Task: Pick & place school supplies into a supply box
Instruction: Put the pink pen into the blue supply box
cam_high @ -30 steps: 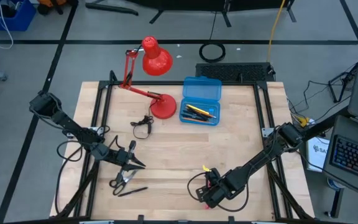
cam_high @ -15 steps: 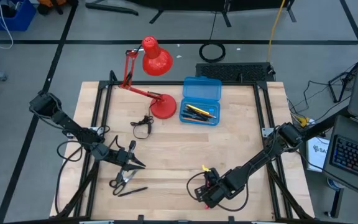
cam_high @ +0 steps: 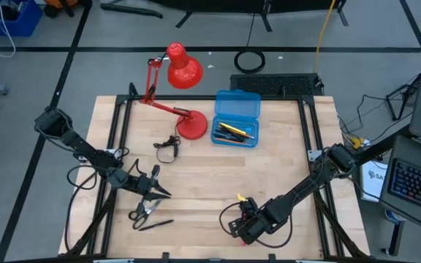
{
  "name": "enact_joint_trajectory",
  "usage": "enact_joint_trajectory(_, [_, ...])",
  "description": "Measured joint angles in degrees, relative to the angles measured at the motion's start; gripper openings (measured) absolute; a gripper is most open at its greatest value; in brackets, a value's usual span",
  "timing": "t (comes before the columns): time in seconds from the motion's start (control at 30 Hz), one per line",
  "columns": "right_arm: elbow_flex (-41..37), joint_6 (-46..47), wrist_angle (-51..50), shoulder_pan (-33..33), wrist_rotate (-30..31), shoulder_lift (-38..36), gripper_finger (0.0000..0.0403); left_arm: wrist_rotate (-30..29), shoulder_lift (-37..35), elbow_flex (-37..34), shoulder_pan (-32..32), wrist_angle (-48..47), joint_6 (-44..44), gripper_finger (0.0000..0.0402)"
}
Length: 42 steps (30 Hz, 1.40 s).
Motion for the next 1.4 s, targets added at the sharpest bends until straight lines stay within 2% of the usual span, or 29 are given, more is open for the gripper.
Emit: enact_joint_trajectory(1.4, [0.0, -5.7, -3.2, -3.1, 3.1, 0.0, 0.0196, 0.0, 0.0, 0.0, 0.0, -1.0, -0.2, 0.0042])
